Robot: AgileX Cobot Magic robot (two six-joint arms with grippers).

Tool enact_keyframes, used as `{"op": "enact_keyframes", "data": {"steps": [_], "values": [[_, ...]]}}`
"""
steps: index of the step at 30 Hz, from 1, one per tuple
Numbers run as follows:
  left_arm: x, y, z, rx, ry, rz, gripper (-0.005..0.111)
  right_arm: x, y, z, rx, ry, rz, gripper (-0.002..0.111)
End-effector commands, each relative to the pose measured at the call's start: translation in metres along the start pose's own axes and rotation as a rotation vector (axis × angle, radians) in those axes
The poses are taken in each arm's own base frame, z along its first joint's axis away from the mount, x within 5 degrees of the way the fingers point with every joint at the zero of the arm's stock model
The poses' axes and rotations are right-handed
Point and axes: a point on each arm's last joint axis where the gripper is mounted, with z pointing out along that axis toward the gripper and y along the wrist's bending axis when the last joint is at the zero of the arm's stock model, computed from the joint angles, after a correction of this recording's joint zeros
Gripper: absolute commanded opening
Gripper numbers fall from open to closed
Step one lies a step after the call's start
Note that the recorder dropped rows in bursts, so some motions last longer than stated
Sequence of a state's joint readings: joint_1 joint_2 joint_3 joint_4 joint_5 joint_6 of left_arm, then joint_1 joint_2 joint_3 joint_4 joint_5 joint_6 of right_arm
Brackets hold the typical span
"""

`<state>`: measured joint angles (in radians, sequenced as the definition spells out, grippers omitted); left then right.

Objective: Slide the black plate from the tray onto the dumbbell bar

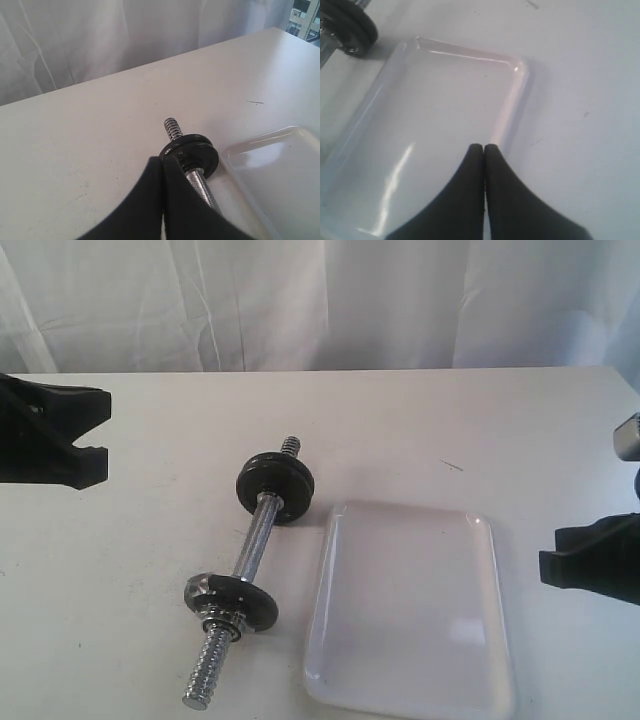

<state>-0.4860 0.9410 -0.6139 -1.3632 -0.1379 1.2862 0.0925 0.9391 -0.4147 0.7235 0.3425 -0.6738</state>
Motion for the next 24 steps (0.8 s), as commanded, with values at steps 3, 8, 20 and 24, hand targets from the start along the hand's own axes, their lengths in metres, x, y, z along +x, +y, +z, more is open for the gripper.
{"op": "enact_keyframes", "data": {"steps": [3, 8, 20, 24], "values": [[0.000, 0.002, -0.002, -0.021, -0.007, -0.007, 0.000, 0.010, -0.008, -0.018, 0.118, -0.198, 0.032, 0.000], [0.000, 0.002, -0.002, -0.028, -0.008, -0.007, 0.000, 0.038, -0.003, -0.043, 0.109, -0.320, 0.004, 0.000], [0.000, 0.002, -0.002, -0.026, -0.008, -0.007, 0.000, 0.072, -0.004, -0.079, 0.219, -0.583, -0.026, 0.000], [0.000, 0.002, -0.002, -0.026, -0.008, -0.007, 0.000, 0.083, -0.008, -0.077, 0.274, -0.511, 0.010, 0.000]]}}
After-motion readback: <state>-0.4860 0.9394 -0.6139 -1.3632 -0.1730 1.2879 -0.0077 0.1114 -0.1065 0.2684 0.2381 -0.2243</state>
